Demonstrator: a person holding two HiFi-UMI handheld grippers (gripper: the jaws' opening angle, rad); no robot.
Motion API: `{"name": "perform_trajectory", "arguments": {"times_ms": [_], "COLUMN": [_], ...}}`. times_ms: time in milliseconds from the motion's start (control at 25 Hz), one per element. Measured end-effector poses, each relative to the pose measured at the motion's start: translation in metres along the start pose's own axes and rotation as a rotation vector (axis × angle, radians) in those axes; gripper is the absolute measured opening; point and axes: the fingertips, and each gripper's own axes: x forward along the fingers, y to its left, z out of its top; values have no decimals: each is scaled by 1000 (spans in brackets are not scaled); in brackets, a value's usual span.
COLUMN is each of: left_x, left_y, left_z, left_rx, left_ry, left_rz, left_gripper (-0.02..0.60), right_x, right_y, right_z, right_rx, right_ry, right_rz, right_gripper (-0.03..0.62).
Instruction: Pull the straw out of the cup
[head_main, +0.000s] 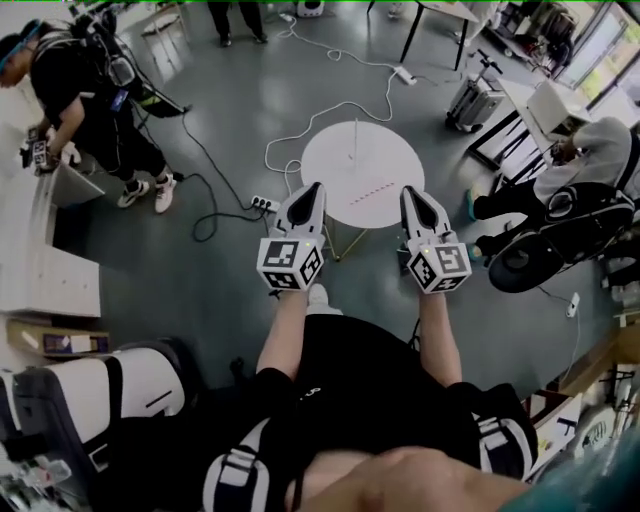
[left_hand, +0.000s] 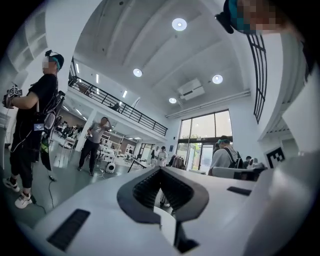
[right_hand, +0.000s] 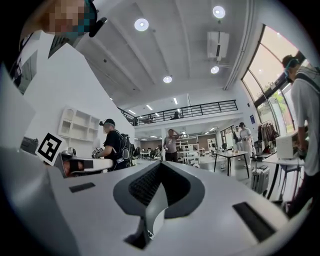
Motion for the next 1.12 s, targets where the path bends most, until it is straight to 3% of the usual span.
{"name": "perform_trajectory", "arguments": {"times_ms": [240,480,840,1120], "left_x": [66,124,169,170], "left_y": [15,36,71,88], "left_z": [3,-16,-23,-7], "left_rx": [37,43,3,17], "left_ry": [60,111,97,75], "left_rz": [-75,-84,-46,-42], "left_gripper": [8,8,8,8], "right_x": [48,92,146,173], "right_y": [-35,-75,-103,-85], "right_z": [-12,-35,-20,-13], "right_rx": [49,88,24,8], "right_ry": [-5,23,-34,-48], "right_rz": [-60,-82,-121,-91], "right_gripper": [15,15,15,15]}}
